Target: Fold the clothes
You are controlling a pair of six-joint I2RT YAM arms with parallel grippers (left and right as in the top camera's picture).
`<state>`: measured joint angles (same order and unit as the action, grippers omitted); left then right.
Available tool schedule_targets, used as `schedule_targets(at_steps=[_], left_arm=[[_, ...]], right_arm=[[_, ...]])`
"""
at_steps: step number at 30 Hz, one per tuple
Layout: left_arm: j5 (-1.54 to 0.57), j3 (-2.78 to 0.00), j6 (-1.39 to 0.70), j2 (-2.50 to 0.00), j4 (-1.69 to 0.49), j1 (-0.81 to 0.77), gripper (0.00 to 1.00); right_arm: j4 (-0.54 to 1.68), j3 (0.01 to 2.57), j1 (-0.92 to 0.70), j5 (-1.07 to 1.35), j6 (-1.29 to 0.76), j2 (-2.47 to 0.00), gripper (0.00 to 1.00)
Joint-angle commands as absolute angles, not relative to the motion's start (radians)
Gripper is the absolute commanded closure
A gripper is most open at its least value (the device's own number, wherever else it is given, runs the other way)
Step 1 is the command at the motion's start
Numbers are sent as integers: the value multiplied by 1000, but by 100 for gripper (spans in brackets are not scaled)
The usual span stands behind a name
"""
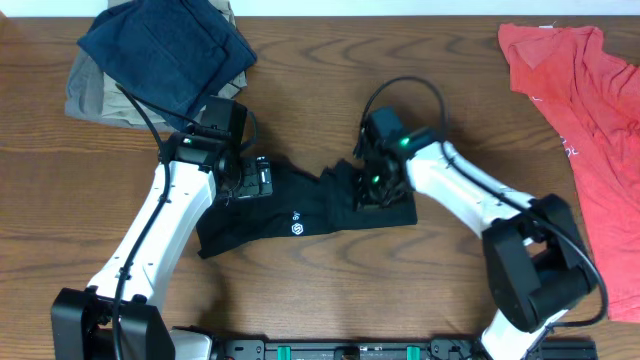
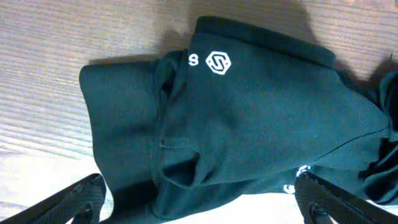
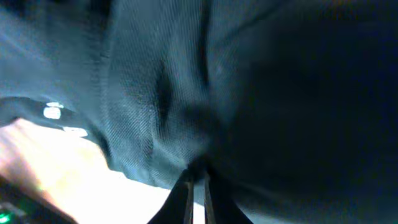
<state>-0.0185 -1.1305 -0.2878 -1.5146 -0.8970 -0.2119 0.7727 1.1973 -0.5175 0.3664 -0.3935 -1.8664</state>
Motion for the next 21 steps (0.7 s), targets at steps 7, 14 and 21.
schedule_targets(at_steps=[7,14,21], left_arm=[[-7,-1122,-283,-1509,-901,-211,2],[-7,-1122,-283,-1509,-900,-211,2],[-7,-1122,-283,-1509,-900,-211,2]], right_arm=[[770,1184,-526,316,-448,-1887,99],[994,1366,-453,200,-405,-1800,92],[1039,1406,-321,199,-327,-1742,82]])
